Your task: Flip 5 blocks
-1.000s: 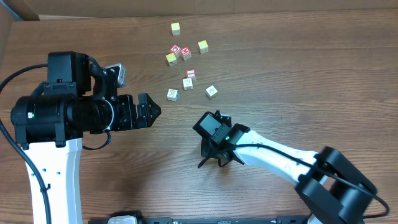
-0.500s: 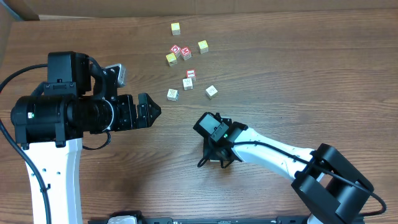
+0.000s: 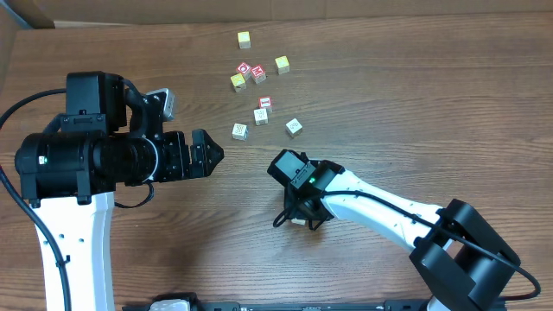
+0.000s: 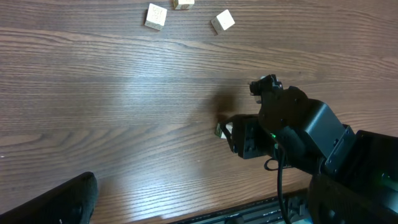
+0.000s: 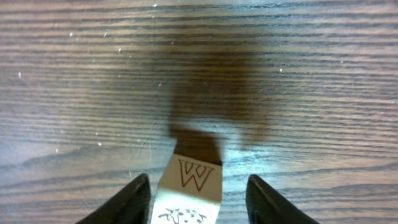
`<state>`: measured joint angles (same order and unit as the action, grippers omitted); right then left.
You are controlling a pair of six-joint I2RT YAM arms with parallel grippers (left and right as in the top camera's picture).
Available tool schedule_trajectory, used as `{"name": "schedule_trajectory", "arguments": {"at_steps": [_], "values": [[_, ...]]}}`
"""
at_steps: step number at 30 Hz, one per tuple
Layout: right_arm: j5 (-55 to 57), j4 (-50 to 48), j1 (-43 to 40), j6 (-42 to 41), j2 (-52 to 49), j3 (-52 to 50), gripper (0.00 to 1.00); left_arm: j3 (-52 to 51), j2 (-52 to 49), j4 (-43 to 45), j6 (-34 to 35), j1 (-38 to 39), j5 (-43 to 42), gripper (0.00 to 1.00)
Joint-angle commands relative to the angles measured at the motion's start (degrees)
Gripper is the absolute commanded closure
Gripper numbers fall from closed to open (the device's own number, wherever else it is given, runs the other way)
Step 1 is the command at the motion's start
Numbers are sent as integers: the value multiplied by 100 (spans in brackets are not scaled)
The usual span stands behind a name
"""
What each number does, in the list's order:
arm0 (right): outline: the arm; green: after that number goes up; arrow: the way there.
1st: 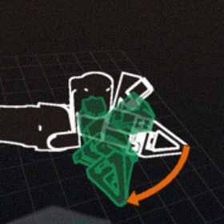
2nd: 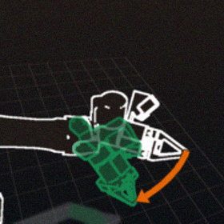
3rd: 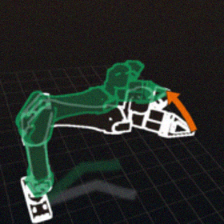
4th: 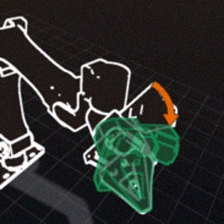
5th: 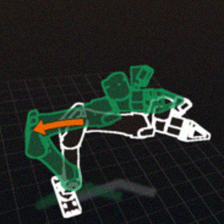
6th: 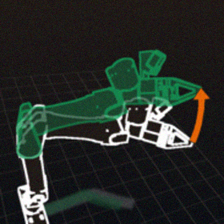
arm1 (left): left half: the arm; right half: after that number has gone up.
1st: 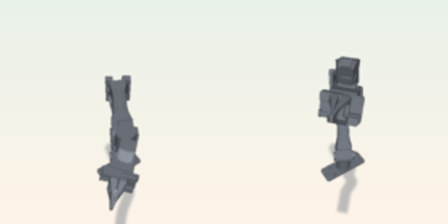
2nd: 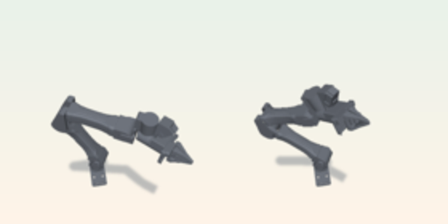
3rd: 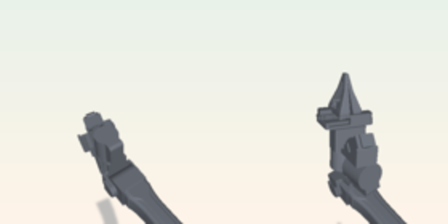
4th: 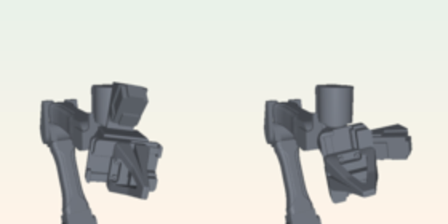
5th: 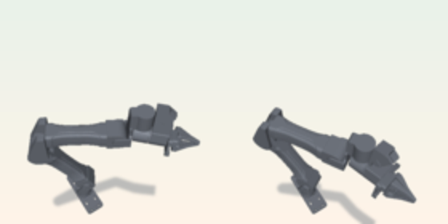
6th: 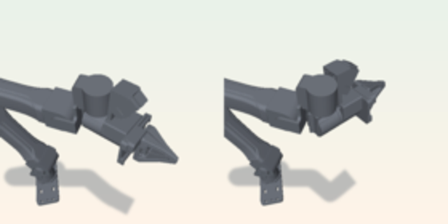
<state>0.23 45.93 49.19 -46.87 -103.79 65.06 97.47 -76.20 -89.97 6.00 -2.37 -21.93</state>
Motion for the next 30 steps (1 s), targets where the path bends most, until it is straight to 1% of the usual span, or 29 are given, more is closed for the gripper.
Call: {"name": "schedule_trajectory", "arguments": {"at_steps": [1,5,10,14,22,30], "values": [[-160,-111,46,-155,-17,-192,48,125,-31,26,-4,-24,11,0],[-358,-214,46,-157,-17,-199,49,127,-31,26,-4,-24,11,0],[-354,-258,46,-157,-17,-199,65,125,-31,26,-4,-24,11,0],[-175,-415,46,-153,-17,-199,67,127,-31,26,-4,-24,9,0],[857,-1064,46,-87,-17,-199,69,127,-31,26,-4,-24,11,0],[898,-1231,46,-48,-17,-199,69,125,-31,26,-4,-24,11,0]]}}
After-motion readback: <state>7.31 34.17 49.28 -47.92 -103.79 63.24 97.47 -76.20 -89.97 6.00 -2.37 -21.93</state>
